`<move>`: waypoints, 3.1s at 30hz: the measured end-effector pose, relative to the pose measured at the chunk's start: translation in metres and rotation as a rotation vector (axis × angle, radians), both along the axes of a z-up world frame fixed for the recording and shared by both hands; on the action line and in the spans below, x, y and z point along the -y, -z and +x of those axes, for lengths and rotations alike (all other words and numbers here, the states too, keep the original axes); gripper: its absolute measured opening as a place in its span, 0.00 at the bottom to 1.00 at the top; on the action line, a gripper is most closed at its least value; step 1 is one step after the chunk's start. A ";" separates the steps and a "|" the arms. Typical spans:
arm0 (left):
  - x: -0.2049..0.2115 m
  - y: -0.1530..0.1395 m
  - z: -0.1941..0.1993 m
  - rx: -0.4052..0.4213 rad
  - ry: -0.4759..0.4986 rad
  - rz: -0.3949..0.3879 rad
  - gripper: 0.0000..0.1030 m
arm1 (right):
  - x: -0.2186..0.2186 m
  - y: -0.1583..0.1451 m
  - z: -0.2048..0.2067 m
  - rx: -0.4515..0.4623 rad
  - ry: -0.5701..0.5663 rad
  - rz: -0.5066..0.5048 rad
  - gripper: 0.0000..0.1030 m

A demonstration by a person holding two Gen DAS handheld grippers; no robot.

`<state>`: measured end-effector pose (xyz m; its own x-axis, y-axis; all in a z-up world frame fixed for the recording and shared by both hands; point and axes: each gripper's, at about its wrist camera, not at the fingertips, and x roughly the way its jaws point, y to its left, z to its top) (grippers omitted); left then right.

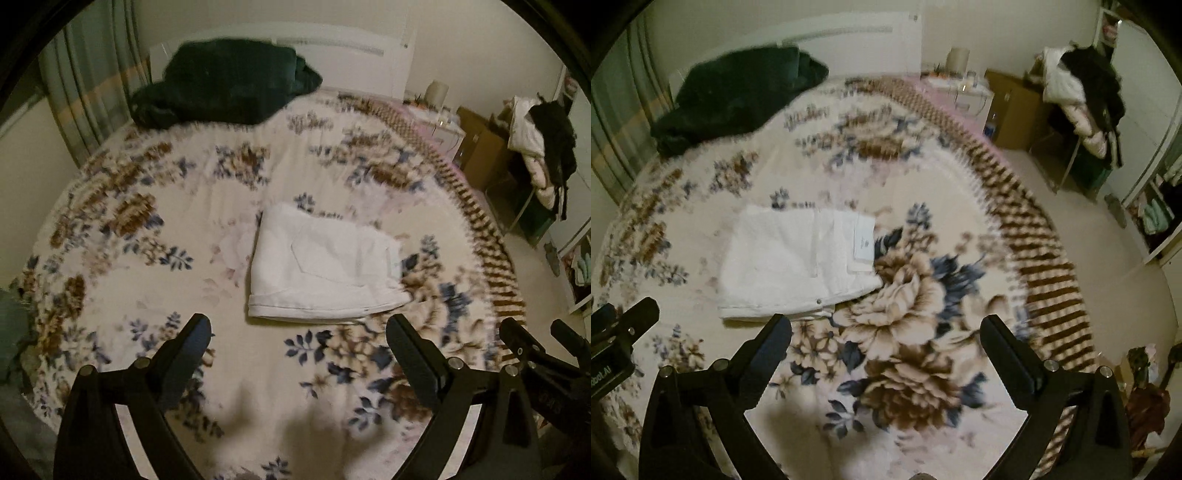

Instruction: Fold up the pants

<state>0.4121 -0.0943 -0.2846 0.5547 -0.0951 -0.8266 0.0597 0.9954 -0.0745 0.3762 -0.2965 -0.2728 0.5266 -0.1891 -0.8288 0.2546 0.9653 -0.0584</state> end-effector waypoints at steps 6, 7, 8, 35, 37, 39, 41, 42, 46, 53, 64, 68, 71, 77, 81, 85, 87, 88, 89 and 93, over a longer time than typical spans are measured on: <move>0.006 -0.089 -0.056 0.100 -0.004 -0.001 0.94 | -0.001 -0.098 -0.061 0.095 -0.028 -0.022 1.00; 0.006 -0.099 -0.064 0.109 -0.006 -0.002 0.94 | -0.001 -0.117 -0.072 0.112 -0.036 -0.023 1.00; 0.007 -0.115 -0.074 0.120 -0.009 -0.003 0.94 | -0.001 -0.135 -0.084 0.130 -0.042 -0.027 1.00; -0.005 -0.250 -0.215 0.214 -0.082 0.021 0.97 | -0.027 -0.349 -0.260 0.237 -0.155 -0.025 1.00; -0.006 -0.250 -0.215 0.212 -0.084 0.021 0.97 | -0.028 -0.349 -0.257 0.231 -0.155 -0.012 1.00; -0.008 -0.251 -0.217 0.218 -0.090 0.025 0.97 | -0.028 -0.350 -0.256 0.230 -0.155 -0.014 1.00; -0.008 -0.252 -0.219 0.223 -0.093 0.032 0.97 | -0.028 -0.351 -0.256 0.235 -0.157 -0.017 1.00; -0.009 -0.252 -0.218 0.222 -0.094 0.033 0.97 | -0.029 -0.348 -0.254 0.235 -0.160 -0.019 1.00; -0.009 -0.252 -0.219 0.220 -0.094 0.033 0.97 | -0.030 -0.346 -0.249 0.236 -0.169 -0.023 1.00; -0.009 -0.252 -0.221 0.217 -0.094 0.031 0.97 | -0.030 -0.347 -0.246 0.236 -0.173 -0.024 1.00; -0.010 -0.248 -0.225 0.208 -0.074 0.024 0.97 | -0.032 -0.352 -0.244 0.231 -0.177 -0.021 1.00; -0.011 -0.248 -0.224 0.209 -0.075 0.025 0.97 | -0.032 -0.354 -0.245 0.234 -0.174 -0.023 1.00; -0.010 -0.248 -0.225 0.211 -0.074 0.027 0.97 | -0.032 -0.354 -0.245 0.234 -0.176 -0.022 1.00; -0.011 -0.249 -0.224 0.212 -0.071 0.028 0.97 | -0.032 -0.354 -0.246 0.234 -0.174 -0.022 1.00; -0.011 -0.249 -0.225 0.214 -0.071 0.027 0.97 | -0.033 -0.353 -0.247 0.235 -0.172 -0.023 1.00; -0.011 -0.249 -0.224 0.213 -0.069 0.027 0.97 | -0.033 -0.354 -0.248 0.234 -0.173 -0.019 1.00; -0.011 -0.249 -0.224 0.214 -0.069 0.027 0.97 | -0.033 -0.354 -0.248 0.233 -0.172 -0.019 1.00; -0.011 -0.249 -0.224 0.214 -0.069 0.028 0.97 | -0.033 -0.354 -0.248 0.233 -0.172 -0.016 1.00; -0.011 -0.249 -0.224 0.214 -0.069 0.027 0.97 | -0.034 -0.355 -0.249 0.234 -0.173 -0.016 1.00; -0.011 -0.249 -0.224 0.216 -0.069 0.028 0.97 | -0.034 -0.356 -0.249 0.236 -0.172 -0.016 1.00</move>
<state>0.1879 -0.0829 -0.0358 0.7231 -0.0297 -0.6901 0.0032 0.9992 -0.0396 0.1277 -0.2627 0.0831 0.7299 -0.0919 -0.6773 0.0953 0.9949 -0.0324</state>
